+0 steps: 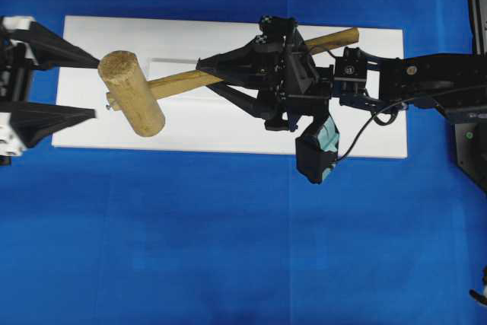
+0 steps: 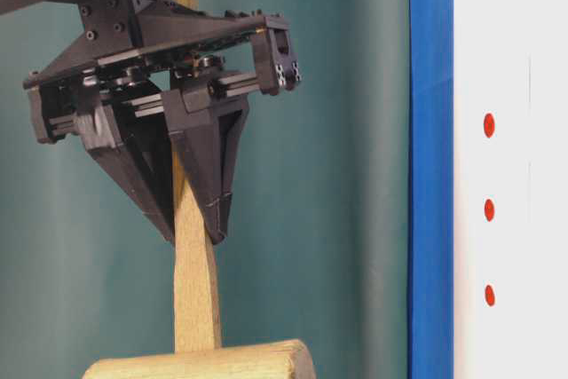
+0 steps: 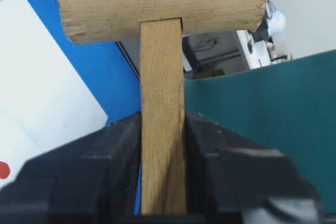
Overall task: Hit the mark with a hammer.
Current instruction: 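Move the left gripper in and grasp the mallet head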
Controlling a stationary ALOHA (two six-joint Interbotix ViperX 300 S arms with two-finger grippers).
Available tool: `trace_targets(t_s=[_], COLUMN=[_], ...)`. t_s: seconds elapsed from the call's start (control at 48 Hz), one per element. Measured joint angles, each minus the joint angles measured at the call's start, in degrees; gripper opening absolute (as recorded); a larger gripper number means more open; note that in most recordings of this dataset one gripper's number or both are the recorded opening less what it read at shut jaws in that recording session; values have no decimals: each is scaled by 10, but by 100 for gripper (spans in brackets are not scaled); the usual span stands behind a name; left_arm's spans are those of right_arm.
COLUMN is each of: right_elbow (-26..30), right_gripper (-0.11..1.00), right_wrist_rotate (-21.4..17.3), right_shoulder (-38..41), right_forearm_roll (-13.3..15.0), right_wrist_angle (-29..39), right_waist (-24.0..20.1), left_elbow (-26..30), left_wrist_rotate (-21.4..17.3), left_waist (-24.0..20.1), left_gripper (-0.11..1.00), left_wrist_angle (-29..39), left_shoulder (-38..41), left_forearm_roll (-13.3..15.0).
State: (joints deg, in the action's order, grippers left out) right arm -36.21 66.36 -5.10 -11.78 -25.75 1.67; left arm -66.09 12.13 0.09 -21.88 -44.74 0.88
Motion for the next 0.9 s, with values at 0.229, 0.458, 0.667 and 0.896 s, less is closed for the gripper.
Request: trace_targets(t_s=[0.229,0.458,0.667,0.896], right_elbow=[0,0,0,0], right_gripper=[9,9,9,9], right_wrist_rotate=[0,1,1,1], right_shoulder=[0,0,0,0], right_forearm_roll=[0,0,0,1], right_wrist_angle=[1,2,1,2], right_waist=[-4,0,-1,-4], left_elbow=[42,78,86,87], left_wrist_rotate=[0,0,3,5], left_waist=[-3,-4,-4,-4], left_gripper=[93,93,82,43], left_wrist_angle=[-32,-52,-48,-25], left_shoulder=[99,159,171,170], left_forearm_roll=[0,1,0,2])
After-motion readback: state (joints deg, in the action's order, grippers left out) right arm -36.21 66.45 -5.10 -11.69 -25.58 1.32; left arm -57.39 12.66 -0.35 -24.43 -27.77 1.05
